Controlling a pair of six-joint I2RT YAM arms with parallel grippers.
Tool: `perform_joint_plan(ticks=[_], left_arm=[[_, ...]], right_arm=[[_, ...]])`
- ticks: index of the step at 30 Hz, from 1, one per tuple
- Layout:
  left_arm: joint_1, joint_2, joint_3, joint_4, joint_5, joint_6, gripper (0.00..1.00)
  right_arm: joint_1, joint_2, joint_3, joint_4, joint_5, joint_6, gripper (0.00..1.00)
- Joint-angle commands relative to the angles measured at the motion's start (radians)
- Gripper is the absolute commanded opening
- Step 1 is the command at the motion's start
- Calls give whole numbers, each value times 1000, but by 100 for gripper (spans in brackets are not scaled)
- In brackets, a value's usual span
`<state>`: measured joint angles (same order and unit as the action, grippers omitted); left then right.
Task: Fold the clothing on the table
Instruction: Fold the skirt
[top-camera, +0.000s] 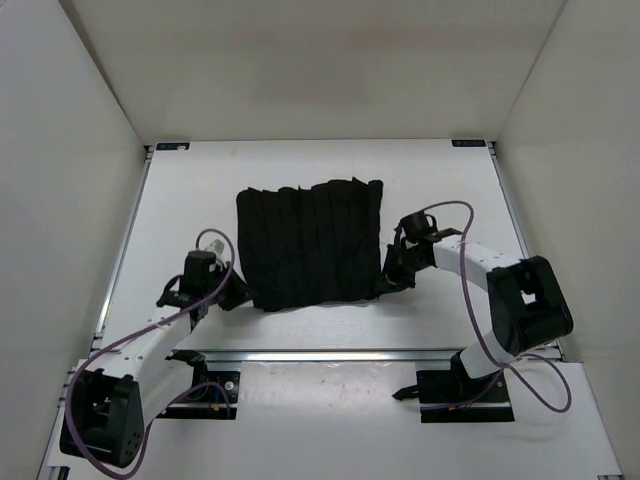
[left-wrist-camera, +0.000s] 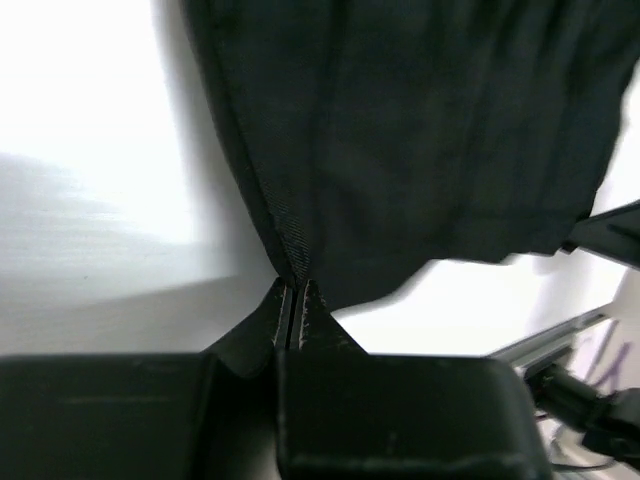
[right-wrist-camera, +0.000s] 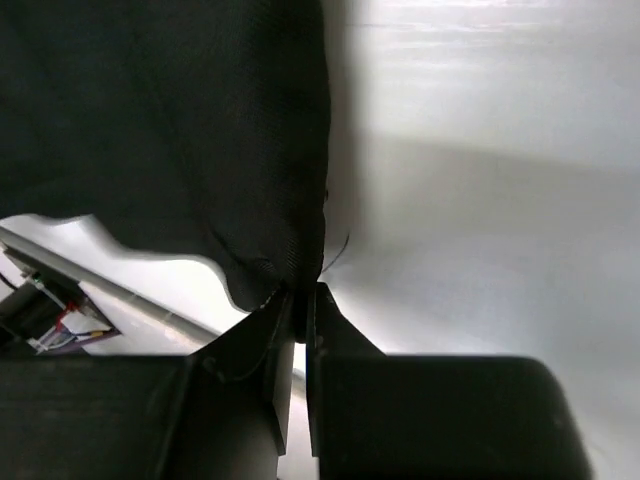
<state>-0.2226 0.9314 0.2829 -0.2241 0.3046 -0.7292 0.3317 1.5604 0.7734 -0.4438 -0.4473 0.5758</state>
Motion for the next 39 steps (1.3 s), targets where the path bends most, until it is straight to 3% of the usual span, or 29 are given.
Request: perform_joint_plan(ticks=[1, 3, 8, 15, 20, 22, 23, 25, 27, 29, 30, 32, 35, 37, 39], left_arm=[[17, -5, 254, -74, 36, 28, 0], [25, 23, 507, -134, 25, 48, 0], [26, 43, 899, -280, -38, 73, 0], [14, -23, 1049, -282, -79, 30, 0], [43, 23, 940, -196, -41, 7, 0], [127, 158, 833, -123, 77, -44, 0], [162, 197, 816, -30, 231, -117, 0], [204, 324, 817, 161, 335, -257, 0], [195, 461, 956, 195, 308, -274, 0], [186, 567, 1268, 101, 309, -216, 0], [180, 604, 1338, 62, 318, -205, 0], [184, 677, 1502, 67, 326, -217, 0], [207, 673, 1463, 149, 350, -291, 0], [216, 635, 1357, 211, 357, -303, 0], [204, 566, 1146, 288, 370, -315, 0]], right_arm=[[-2, -147, 207, -177, 68, -37, 0], [-39, -233, 341, -278, 123, -47, 0], [-106, -422, 602, -375, 90, -59, 0], [-171, -548, 737, -315, -60, -7, 0], [-201, -410, 773, -310, -97, -43, 0], [-238, -326, 767, -282, -148, -53, 0], [-256, -253, 789, -279, -177, -62, 0], [-244, -140, 973, -285, -159, -99, 0], [-253, 23, 1258, -318, -189, -100, 0], [-263, 154, 1507, -372, -226, -87, 0], [-275, 232, 1656, -398, -241, -61, 0], [-301, 305, 1763, -398, -290, -13, 0], [-330, 259, 1614, -320, -332, 10, 0], [-330, 184, 1324, -192, -346, 15, 1], [-367, 90, 1077, -83, -369, 45, 0]])
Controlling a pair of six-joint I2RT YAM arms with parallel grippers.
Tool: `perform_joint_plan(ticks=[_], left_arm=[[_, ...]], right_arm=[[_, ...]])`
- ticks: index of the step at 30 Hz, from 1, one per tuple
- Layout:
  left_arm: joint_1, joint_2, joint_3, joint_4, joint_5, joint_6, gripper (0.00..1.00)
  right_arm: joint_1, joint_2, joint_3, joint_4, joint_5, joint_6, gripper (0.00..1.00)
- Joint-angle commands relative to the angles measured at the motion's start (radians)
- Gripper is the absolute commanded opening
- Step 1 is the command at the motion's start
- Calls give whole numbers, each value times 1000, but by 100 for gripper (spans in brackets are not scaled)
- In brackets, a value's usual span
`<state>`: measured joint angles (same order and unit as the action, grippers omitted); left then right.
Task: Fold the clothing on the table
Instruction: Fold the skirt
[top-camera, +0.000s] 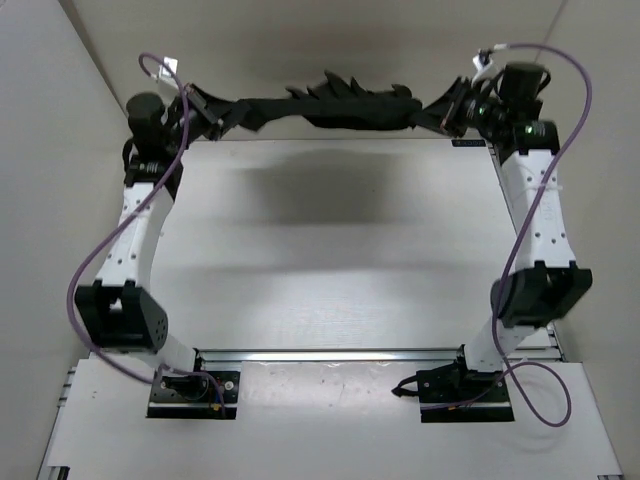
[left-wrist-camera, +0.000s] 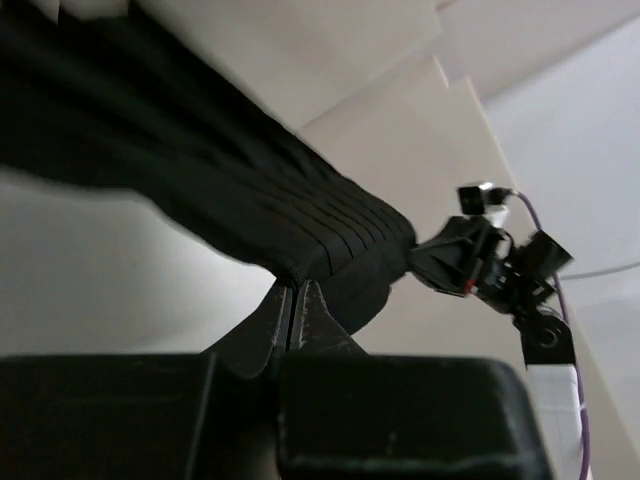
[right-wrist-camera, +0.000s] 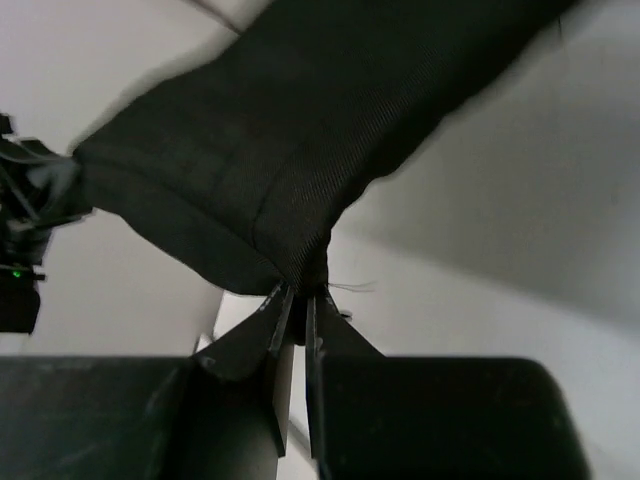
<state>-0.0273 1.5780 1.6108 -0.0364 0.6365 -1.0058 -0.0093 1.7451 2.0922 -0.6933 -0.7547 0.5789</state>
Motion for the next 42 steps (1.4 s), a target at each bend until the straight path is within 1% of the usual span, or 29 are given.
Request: perform_joint_plan(ticks=[1, 2, 3, 4, 5, 6, 7, 8, 9, 10, 11, 12, 13, 14, 16, 20, 21, 23, 25, 28, 31, 33, 34, 36, 38, 39, 40, 41, 42], left_arm=[[4, -107, -246, 148, 45, -40, 0], [-3, -154, -396, 202, 51, -40, 0], [-6, -198, -560, 225, 60, -31, 0], [-5, -241, -644, 254, 58, -28, 0], [9, -281, -807, 269, 71, -16, 0], [7, -300, -941, 262, 71, 11, 0], [9, -347, -1050, 219, 55, 24, 0], [4, -357, -1092, 170, 51, 57, 0], [-20, -404, -1155, 133, 17, 103, 1], [-63, -462, -1184, 37, -68, 124, 17], [-101, -525, -1187, -112, -111, 153, 18], [-121, -553, -1195, -203, -191, 189, 17], [-144, -622, -1206, -232, -217, 211, 9], [-160, -669, -1210, -297, -219, 226, 4], [-199, -699, -1212, -368, -233, 256, 0], [-233, -774, -1264, -477, -199, 262, 0], [-238, -789, -1269, -520, -211, 259, 0], [-259, -890, -1296, -583, -238, 257, 0], [-275, -967, -1296, -679, -305, 250, 0], [-302, -1012, -1248, -712, -330, 240, 0], [-287, -923, -1127, -680, -366, 265, 0], [-231, -790, -1056, -614, -347, 280, 0], [-208, -753, -1011, -562, -325, 279, 0], [-149, -586, -924, -484, -293, 269, 0], [-79, -439, -890, -374, -212, 221, 0], [-44, -330, -870, -303, -184, 210, 0], [-31, -276, -846, -240, -143, 185, 0], [-14, -157, -806, -214, -120, 167, 0], [0, -41, -751, -177, -86, 161, 0]], right_arm=[[-32, -151, -377, 222, -64, 50, 0], [-37, -195, -450, 273, -67, 49, 0], [-40, -243, -588, 287, -67, 52, 0], [-35, -260, -706, 299, -60, 29, 0], [-28, -303, -824, 311, -40, 12, 0], [-8, -346, -883, 319, -20, -3, 0], [5, -357, -994, 316, 18, -11, 0], [3, -393, -1099, 322, 20, -16, 1], [34, -422, -1148, 333, 32, -22, 0], [46, -439, -1232, 324, 40, -24, 0], [57, -453, -1292, 295, 54, -31, 0], [84, -484, -1316, 267, 78, -34, 0], [115, -498, -1352, 217, 125, -39, 0], [132, -528, -1377, 160, 149, -36, 0], [215, -602, -1420, 94, 234, -5, 0], [262, -705, -1512, -14, 250, 39, 0], [278, -749, -1531, -52, 265, 44, 0], [275, -821, -1572, -98, 288, 58, 0], [267, -921, -1600, -162, 281, 75, 0], [244, -1004, -1594, -218, 240, 70, 0], [203, -983, -1523, -197, 172, 62, 0], [178, -908, -1477, -140, 128, 23, 0], [139, -833, -1422, -102, 103, 6, 0], [66, -692, -1332, -59, 36, -68, 0], [13, -484, -1220, -14, 29, -120, 0], [-15, -431, -1146, 3, 19, -138, 0], [-32, -320, -1061, 30, 8, -145, 0], [-50, -211, -1025, 40, -17, -149, 0], [-67, -161, -941, 67, -59, -140, 0]])
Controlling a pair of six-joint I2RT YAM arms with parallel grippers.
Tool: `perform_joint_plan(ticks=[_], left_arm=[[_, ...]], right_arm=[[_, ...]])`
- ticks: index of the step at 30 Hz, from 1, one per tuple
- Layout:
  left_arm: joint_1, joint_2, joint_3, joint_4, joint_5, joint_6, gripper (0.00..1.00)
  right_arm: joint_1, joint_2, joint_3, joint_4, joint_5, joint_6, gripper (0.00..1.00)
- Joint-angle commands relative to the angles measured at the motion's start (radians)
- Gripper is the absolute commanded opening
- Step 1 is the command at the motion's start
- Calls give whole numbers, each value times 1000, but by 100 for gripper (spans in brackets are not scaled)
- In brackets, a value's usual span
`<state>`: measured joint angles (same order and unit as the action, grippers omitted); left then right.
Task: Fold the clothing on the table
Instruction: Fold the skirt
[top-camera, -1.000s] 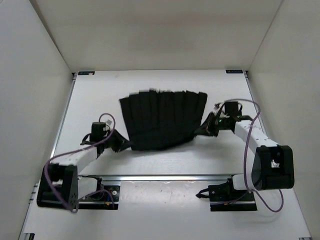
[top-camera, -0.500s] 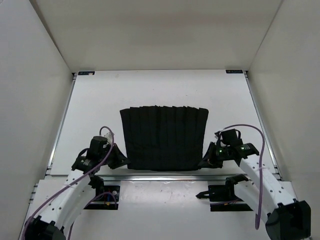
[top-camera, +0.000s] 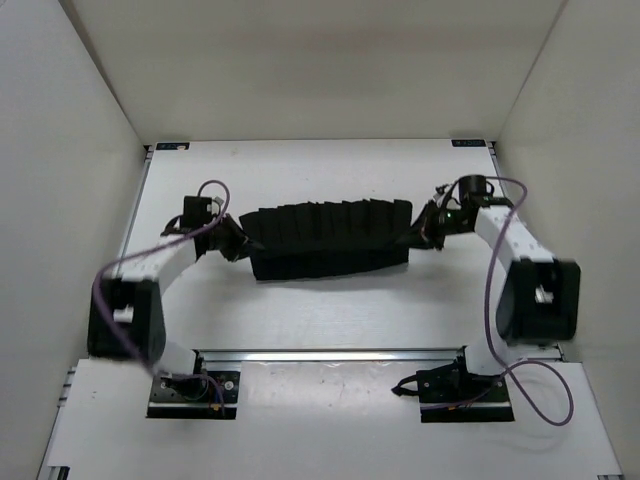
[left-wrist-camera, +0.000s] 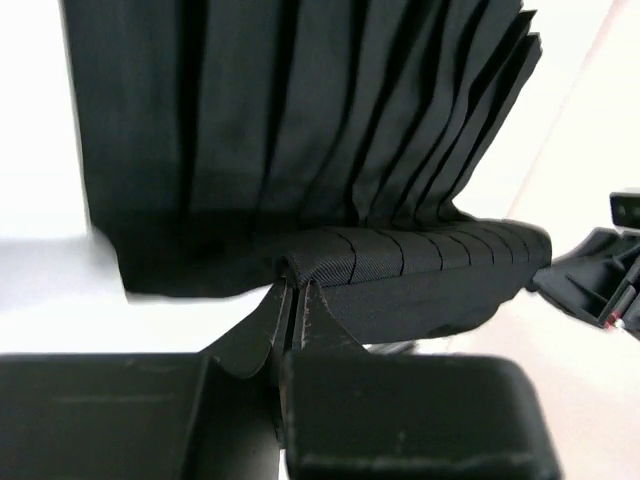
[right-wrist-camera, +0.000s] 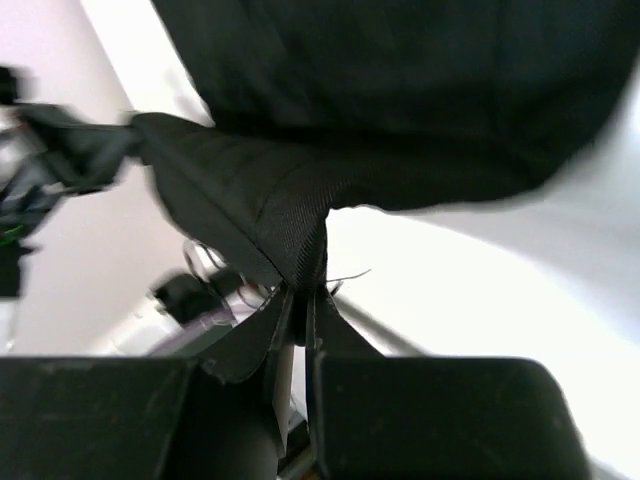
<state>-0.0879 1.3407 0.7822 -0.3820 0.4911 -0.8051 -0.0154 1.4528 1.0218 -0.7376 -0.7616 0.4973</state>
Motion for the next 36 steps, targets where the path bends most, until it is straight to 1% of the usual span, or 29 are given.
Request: perform_joint_plan(ticks=[1, 3, 4, 5, 6, 7, 9, 10, 12, 13, 15, 16, 17, 18, 19, 20, 21, 22, 23, 24, 25, 26, 27, 28, 29, 31, 32, 34, 36], left_arm=[[62, 304, 148, 204, 73, -58, 0], [72, 446, 246, 258, 136, -107, 0], [70, 516, 277, 284, 144, -124, 0], [76, 543, 334, 298, 145, -150, 0], [76, 586, 391, 298, 144, -151, 0], [74, 609, 413, 281, 141, -151, 0], [83, 630, 478, 287, 154, -140, 0], [83, 626, 489, 299, 167, -140, 0], [88, 586, 494, 311, 176, -148, 0], [88, 556, 485, 299, 173, -131, 0], [86, 500, 474, 229, 175, -91, 0], [88, 451, 432, 217, 182, -83, 0], [86, 386, 404, 210, 185, -68, 0], [88, 346, 328, 201, 193, -56, 0], [88, 260, 237, 207, 188, -52, 0], [88, 162, 147, 201, 182, -48, 0], [86, 114, 108, 196, 170, -48, 0], [83, 18, 41, 181, 167, -37, 0], [88, -71, -13, 152, 171, -28, 0], [88, -113, -27, 90, 165, -5, 0], [68, -189, -59, 48, 153, 29, 0], [24, -248, -57, -28, 135, 49, 0], [-7, -268, -52, -113, 92, 93, 0], [-68, -322, -73, -130, 71, 95, 0], [-94, -400, -122, -142, 66, 80, 0], [-108, -499, -176, -172, 60, 28, 0], [-107, -546, -188, -201, 58, 24, 0], [-108, -575, -208, -210, 47, 6, 0], [-78, -543, -196, -180, 55, 1, 0]], right_arm=[[-78, 246, 205, 151, -94, -40, 0], [-98, 444, 309, 219, -172, 6, 0], [-100, 484, 393, 227, -166, 24, 0], [-107, 567, 444, 221, -182, 17, 0], [-107, 628, 545, 198, -161, 1, 1], [-106, 653, 652, 131, -134, -14, 0], [-106, 713, 778, 69, -96, -48, 0], [-106, 719, 820, 41, -91, -52, 0], [-113, 669, 821, 23, -67, -54, 0], [-109, 628, 802, 5, -26, -62, 0], [-100, 545, 686, -17, 31, -89, 0], [-89, 505, 637, -20, 57, -94, 0], [-81, 424, 526, -2, 77, -92, 0], [-74, 328, 411, 24, 90, -92, 0], [-61, 237, 346, 32, 106, -82, 0], [-61, 180, 236, 52, 113, -82, 0], [-58, 90, 143, 47, 125, -79, 0], [-45, 39, 100, 43, 139, -71, 0], [-40, -53, 30, 24, 145, -78, 0], [-23, -137, -3, -5, 157, -74, 0], [1, -223, -59, -20, 154, -75, 0], [9, -268, -112, -51, 159, -66, 0], [9, -354, -156, -83, 153, -51, 0], [38, -435, -176, -101, 153, -42, 0], [49, -472, -210, -143, 150, -20, 0], [75, -599, -241, -193, 137, 7, 0], [83, -642, -256, -235, 128, 20, 0], [77, -669, -284, -246, 122, 23, 0], [49, -634, -279, -232, 99, -11, 0]])
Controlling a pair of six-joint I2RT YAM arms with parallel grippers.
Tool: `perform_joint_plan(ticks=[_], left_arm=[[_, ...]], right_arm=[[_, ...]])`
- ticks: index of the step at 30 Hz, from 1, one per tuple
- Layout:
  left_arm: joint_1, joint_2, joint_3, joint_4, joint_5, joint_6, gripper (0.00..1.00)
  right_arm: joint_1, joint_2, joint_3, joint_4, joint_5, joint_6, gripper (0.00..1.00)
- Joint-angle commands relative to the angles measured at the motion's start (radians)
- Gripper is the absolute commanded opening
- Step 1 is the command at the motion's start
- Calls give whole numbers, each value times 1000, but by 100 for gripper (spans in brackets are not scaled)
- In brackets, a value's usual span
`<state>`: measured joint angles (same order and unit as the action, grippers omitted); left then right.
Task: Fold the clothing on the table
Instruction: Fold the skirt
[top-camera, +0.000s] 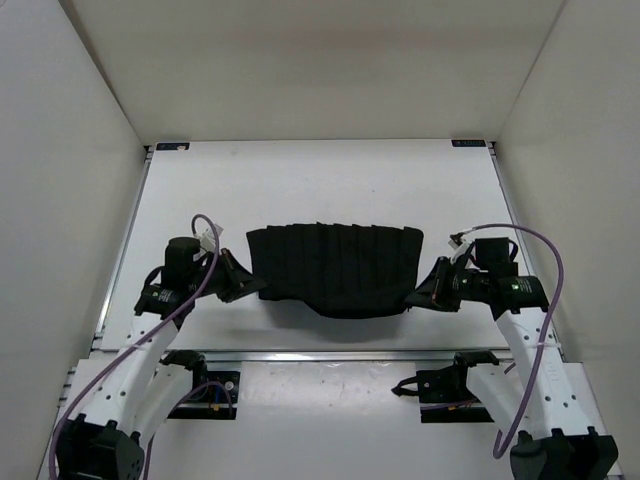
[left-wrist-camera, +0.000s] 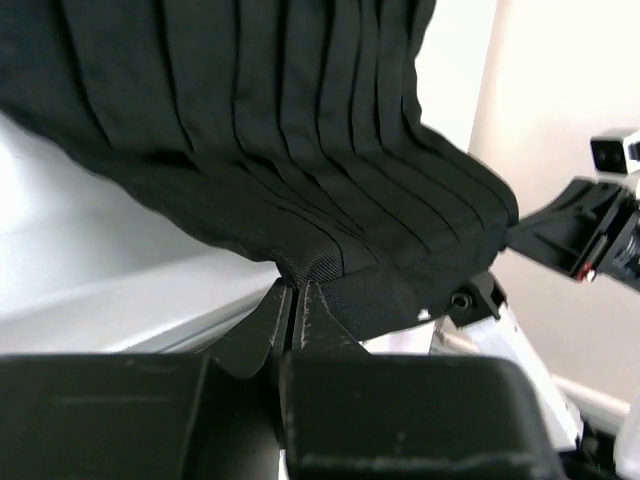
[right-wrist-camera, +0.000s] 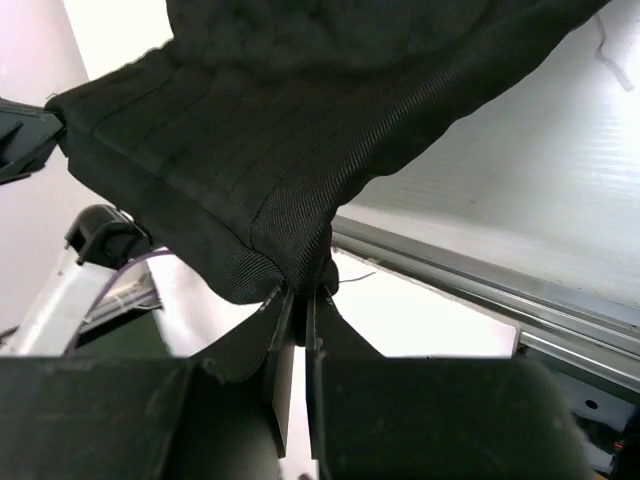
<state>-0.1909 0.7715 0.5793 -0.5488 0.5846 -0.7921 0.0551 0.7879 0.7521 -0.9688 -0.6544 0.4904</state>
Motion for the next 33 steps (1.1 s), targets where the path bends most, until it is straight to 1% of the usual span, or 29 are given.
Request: perform_joint_plan(ticks=[1, 3, 4, 5, 6, 7, 8, 9, 10, 11, 12, 13, 14, 15, 16, 18, 19, 20, 21, 22, 24, 25, 26, 27, 28, 29, 30, 32, 33], left_arm=[[27, 40, 10, 27, -37, -25, 0], [70, 133, 28, 91, -19, -42, 0], [79, 159, 31, 149, -11, -64, 0], [102, 219, 43, 177, -5, -79, 0], [134, 298, 56, 243, 16, -99, 0], [149, 336, 66, 312, 12, -120, 0], [166, 423, 97, 349, -9, -142, 1], [182, 527, 143, 374, -23, -148, 1], [191, 634, 175, 413, -38, -144, 5], [189, 691, 248, 420, -40, -148, 12], [191, 804, 305, 482, -19, -157, 42], [224, 886, 329, 574, 32, -204, 51], [225, 925, 373, 622, 68, -238, 50], [222, 975, 410, 633, 95, -245, 59], [220, 998, 422, 645, 104, -252, 99], [219, 999, 455, 633, 107, -221, 98], [223, 970, 439, 615, 106, -217, 98], [229, 944, 421, 624, 90, -216, 99], [241, 896, 371, 625, 86, -216, 99], [246, 841, 332, 616, 90, -208, 99], [237, 768, 283, 549, 101, -150, 98], [216, 725, 254, 505, 104, -125, 98], [211, 685, 240, 447, 90, -71, 99], [171, 668, 208, 399, 61, -24, 99], [151, 632, 159, 386, 26, 2, 98], [119, 587, 140, 366, 0, 10, 99], [111, 574, 79, 371, -37, 10, 99], [76, 528, -16, 395, -87, -13, 98], [70, 516, -38, 406, -119, -27, 98]], right_arm=[[-53, 72, -5, 31, -40, -34, 0], [-106, 154, 25, 94, -71, -56, 0], [-115, 222, 59, 135, -77, -58, 0], [-127, 306, 81, 159, -83, -55, 0], [-127, 353, 128, 207, -82, -58, 0], [-132, 458, 175, 264, -91, -49, 0], [-150, 552, 194, 353, -131, -38, 0], [-156, 604, 223, 411, -187, -7, 0], [-170, 708, 261, 543, -218, 44, 0], [-184, 817, 286, 595, -240, 66, 1], [-193, 871, 370, 628, -273, 80, 10], [-193, 957, 451, 680, -287, 89, 23], [-187, 1009, 484, 658, -239, 88, 27], [-189, 1028, 548, 636, -176, 68, 34], [-186, 1047, 591, 602, -148, 63, 39], [-204, 1019, 586, 584, -74, 77, 40], [-202, 998, 549, 596, -58, 80, 46], [-213, 958, 505, 593, -27, 80, 47], [-219, 921, 486, 585, 19, 73, 48], [-225, 891, 452, 556, 68, 50, 53], [-245, 846, 388, 501, 99, 40, 55], [-244, 821, 324, 499, 99, 31, 57], [-242, 776, 252, 508, 104, 45, 58], [-236, 728, 210, 528, 117, 59, 58], [-213, 681, 149, 542, 137, 74, 57], [-207, 659, 82, 570, 154, 100, 57], [-183, 630, 20, 600, 179, 134, 57], [-134, 587, -58, 660, 203, 199, 57], [-127, 577, -103, 706, 208, 235, 57]])
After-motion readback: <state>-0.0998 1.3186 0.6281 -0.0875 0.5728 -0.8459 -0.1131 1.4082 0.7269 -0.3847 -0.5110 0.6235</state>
